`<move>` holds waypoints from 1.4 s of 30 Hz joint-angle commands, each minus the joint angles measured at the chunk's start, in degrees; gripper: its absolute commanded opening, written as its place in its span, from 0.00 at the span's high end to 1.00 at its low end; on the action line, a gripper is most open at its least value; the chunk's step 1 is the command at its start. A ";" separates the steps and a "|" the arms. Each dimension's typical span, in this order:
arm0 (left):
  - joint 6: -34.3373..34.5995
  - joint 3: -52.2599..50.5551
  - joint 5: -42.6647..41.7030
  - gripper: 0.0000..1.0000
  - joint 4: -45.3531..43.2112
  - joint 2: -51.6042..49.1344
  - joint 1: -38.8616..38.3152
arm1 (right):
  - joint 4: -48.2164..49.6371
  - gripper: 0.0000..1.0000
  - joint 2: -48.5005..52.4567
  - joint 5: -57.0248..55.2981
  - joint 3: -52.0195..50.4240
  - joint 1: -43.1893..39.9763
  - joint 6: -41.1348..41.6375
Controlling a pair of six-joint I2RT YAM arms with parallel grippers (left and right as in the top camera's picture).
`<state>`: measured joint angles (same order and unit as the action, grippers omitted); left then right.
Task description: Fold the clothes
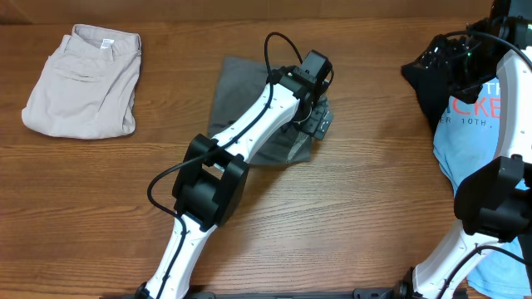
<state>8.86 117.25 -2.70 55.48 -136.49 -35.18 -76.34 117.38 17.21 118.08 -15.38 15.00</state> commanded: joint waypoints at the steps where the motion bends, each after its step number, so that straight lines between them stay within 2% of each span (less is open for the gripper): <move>1: 0.28 -0.20 5.09 0.00 1.68 -1.86 -0.13 | 0.13 0.00 -1.01 0.46 0.87 -0.02 -0.42; 5: -3.39 -0.20 10.91 0.00 3.48 -2.36 -0.20 | 0.09 0.00 -1.01 0.46 0.85 -0.02 -0.42; 10: -4.24 -0.20 5.81 0.01 3.39 -2.69 -0.55 | -0.09 0.00 -1.01 0.48 0.85 -0.02 -0.42; 17: -6.40 -0.22 5.49 0.05 3.19 -3.80 -3.69 | -0.35 0.00 -1.01 0.46 0.85 -0.02 -0.42; 19: -8.48 -0.22 7.10 0.14 2.99 -5.49 -5.42 | -0.52 0.00 -1.01 0.46 0.85 -0.02 -0.42; 24: -8.68 -0.22 10.88 0.35 3.19 -5.60 -6.47 | -0.72 0.00 -1.01 0.46 0.85 -0.02 -1.55; 26: -8.63 -0.22 12.07 0.55 3.76 -5.60 -6.16 | -0.79 0.00 -1.01 0.48 0.85 -0.02 -1.75; 28: -8.55 -0.22 13.29 0.68 4.48 -5.60 -5.79 | -0.81 0.00 -1.01 0.46 0.85 -0.02 -1.75; 30: -8.26 -0.22 15.67 0.89 6.54 -5.60 -4.83 | -0.94 0.00 -1.01 0.48 0.85 -0.02 -1.77; 32: -8.26 -0.22 18.47 0.96 8.31 -5.60 -3.82 | -0.92 0.00 -1.01 0.48 0.85 -0.02 -1.75; 36: -8.20 0.00 23.91 0.96 12.15 -5.14 -1.44 | -0.85 0.00 -1.01 0.48 0.85 -0.02 -1.75; 42: -6.73 4.76 23.69 0.96 18.34 -0.57 4.28 | -0.44 0.00 -0.96 0.48 0.85 -0.02 -1.75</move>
<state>1.06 118.26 18.04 71.29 -139.59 -35.16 -77.12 117.38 17.58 118.08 -15.38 13.63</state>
